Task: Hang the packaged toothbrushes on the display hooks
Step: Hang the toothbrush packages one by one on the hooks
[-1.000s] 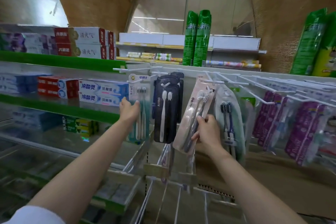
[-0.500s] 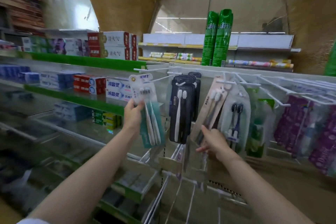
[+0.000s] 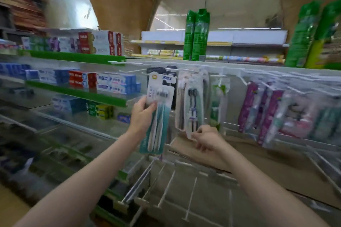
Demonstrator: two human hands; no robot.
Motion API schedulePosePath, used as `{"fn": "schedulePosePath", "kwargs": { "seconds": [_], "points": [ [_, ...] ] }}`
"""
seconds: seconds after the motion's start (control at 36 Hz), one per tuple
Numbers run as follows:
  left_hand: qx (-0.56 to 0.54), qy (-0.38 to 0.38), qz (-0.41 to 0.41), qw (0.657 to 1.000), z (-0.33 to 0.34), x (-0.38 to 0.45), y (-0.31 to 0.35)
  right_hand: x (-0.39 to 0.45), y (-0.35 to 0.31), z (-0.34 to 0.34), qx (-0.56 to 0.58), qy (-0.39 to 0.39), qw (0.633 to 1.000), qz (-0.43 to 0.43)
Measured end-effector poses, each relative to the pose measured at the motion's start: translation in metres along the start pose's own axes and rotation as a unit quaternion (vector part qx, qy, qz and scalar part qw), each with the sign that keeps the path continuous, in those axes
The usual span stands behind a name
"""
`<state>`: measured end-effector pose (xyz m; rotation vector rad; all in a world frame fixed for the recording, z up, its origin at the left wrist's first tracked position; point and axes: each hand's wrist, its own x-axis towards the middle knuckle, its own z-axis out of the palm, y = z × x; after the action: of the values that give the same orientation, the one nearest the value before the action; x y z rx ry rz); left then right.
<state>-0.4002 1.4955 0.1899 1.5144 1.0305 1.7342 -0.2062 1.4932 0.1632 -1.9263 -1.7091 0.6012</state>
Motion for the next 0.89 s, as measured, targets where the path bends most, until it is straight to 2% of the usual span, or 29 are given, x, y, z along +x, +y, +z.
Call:
{"fn": "schedulePosePath", "kwargs": {
  "seconds": [0.17, 0.33, 0.44, 0.53, 0.61, 0.69, 0.89],
  "points": [
    [0.018, -0.124, 0.005, 0.992, 0.085, -0.041, 0.023, -0.052, 0.077, -0.07, -0.066, 0.068, 0.995, -0.032],
    [-0.003, -0.199, 0.008, 0.98, 0.175, -0.087, 0.042, -0.096, 0.15, -0.129, -0.08, 0.11, 0.991, -0.011],
    [0.024, -0.241, 0.001, 0.97, 0.228, -0.11, 0.05, -0.119, 0.184, -0.161, -0.07, 0.141, 0.987, 0.008],
    [0.039, -0.248, -0.011, 0.968, 0.261, -0.125, 0.059, -0.132, 0.203, -0.179, -0.021, 0.154, 0.988, 0.0],
    [0.004, -0.252, -0.026, 0.967, 0.289, -0.14, 0.073, -0.142, 0.214, -0.192, 0.079, 0.162, 0.983, -0.023],
    [-0.024, -0.257, -0.046, 0.965, 0.31, -0.149, 0.084, -0.149, 0.223, -0.201, 0.2, 0.142, 0.97, -0.002],
    [-0.045, -0.256, -0.081, 0.962, 0.342, -0.164, 0.088, -0.149, 0.243, -0.213, 0.209, 0.135, 0.968, -0.023]
  ]
}}
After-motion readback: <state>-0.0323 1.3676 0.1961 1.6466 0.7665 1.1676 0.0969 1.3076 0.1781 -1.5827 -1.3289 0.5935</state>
